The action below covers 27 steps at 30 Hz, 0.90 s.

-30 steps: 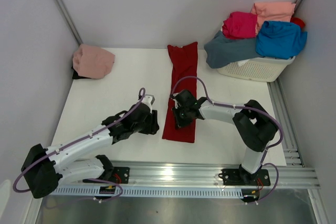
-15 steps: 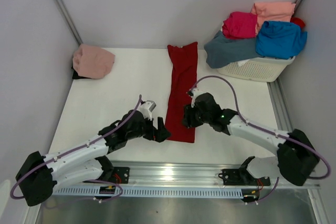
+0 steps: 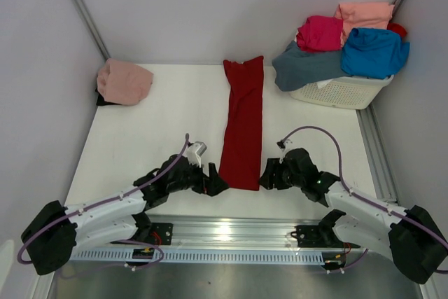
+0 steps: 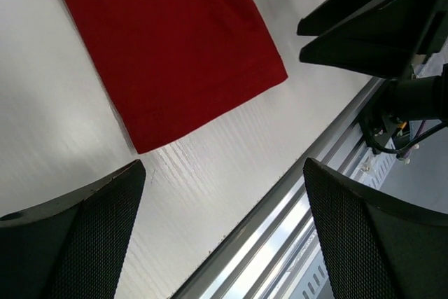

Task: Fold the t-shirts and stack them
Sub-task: Grab the bottom of the folded rectangular tshirt with both arms

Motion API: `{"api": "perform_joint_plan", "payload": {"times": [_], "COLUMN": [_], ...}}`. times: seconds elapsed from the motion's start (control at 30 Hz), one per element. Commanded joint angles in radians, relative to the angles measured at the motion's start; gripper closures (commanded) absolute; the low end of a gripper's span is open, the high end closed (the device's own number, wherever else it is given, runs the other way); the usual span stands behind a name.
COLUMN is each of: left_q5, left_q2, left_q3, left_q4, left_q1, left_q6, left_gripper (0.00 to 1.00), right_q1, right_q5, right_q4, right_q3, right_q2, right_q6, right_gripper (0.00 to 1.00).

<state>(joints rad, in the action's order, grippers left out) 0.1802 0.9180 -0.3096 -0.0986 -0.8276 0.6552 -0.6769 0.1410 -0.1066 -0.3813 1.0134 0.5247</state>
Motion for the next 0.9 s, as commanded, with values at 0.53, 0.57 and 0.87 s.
{"api": "perform_joint_plan", "payload": {"times": [0.53, 0.57, 0.87], "left_q5": [0.004, 0.014, 0.096], "left_q2": [0.344, 0.363, 0.492], "left_q3": [-0.08, -0.117, -0.201], "left_q4": [-0.044, -0.038, -0.055], "left_q1": [0.007, 0.007, 0.007], "left_q6": [0.024, 0.02, 0.02], "left_gripper": [0.06, 0.07, 0.09], "right_q1": [-0.029, -0.03, -0.035], "right_q5": [0.009, 0.009, 0.032], "right_q4": [0.208, 0.218, 0.364], "right_q3": [0.153, 0.156, 0.145], "right_q2": [-0.052, -0.039, 0.068], "right_q6": [0.202, 0.208, 0.228], "right_gripper": [0.41, 0.41, 0.41]}}
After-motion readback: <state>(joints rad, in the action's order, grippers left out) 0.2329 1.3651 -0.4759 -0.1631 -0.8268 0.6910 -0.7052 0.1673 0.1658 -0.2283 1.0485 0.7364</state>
